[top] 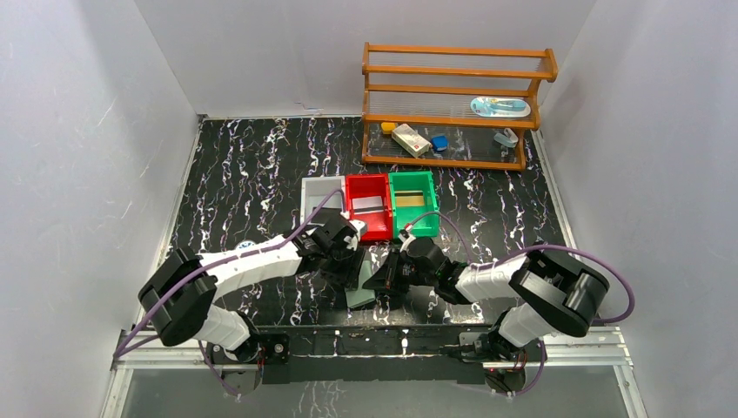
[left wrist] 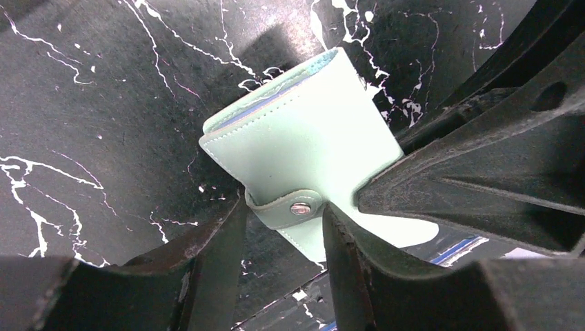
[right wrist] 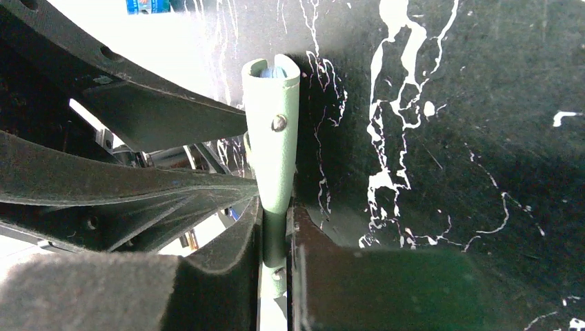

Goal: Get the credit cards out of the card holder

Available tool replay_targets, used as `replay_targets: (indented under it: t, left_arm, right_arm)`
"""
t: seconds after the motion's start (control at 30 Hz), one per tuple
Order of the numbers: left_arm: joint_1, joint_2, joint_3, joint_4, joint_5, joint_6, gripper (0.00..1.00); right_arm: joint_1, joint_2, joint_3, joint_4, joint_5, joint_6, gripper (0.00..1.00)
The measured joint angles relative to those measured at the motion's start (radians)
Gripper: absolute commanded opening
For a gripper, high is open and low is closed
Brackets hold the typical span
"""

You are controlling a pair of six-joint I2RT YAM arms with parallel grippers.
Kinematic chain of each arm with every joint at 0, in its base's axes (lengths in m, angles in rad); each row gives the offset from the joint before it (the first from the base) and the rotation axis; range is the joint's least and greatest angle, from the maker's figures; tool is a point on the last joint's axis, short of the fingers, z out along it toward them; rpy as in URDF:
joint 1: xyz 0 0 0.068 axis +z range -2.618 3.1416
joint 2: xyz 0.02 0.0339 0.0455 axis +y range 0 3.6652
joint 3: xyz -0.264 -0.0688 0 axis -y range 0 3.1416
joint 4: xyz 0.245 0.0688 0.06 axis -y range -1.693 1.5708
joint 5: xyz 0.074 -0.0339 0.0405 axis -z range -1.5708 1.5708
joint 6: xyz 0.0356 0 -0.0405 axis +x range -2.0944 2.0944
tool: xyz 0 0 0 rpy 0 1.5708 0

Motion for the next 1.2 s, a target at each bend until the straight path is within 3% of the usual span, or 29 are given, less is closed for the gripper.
replay_targets:
  t: [0.3, 0.73, 1.03, 1.2]
  left_arm:
    - [-0.011, 0.072, 0.049, -0.032, 0.003, -0.008, 0.18]
    - [0.0, 0.027, 0.002, -0.053, -0.164, -0.088, 0.16]
    - [0.049, -0.077, -0.085, -0.034, -0.16, -0.113, 0.56]
    - [0.05, -0.092, -0.085, 0.004, -0.126, -0.115, 0.58]
  right_arm:
    - [0.005, -0.006, 0.001, -0.027, 0.019, -0.005, 0.08]
    - [0.008, -0.061, 0.0, -0.085, 0.07, 0.009, 0.07]
    - [0.012, -0.069, 0.0, -0.099, 0.074, 0.021, 0.16]
    - [0.012, -0.065, -0.016, -0.088, 0.078, 0.029, 0.18]
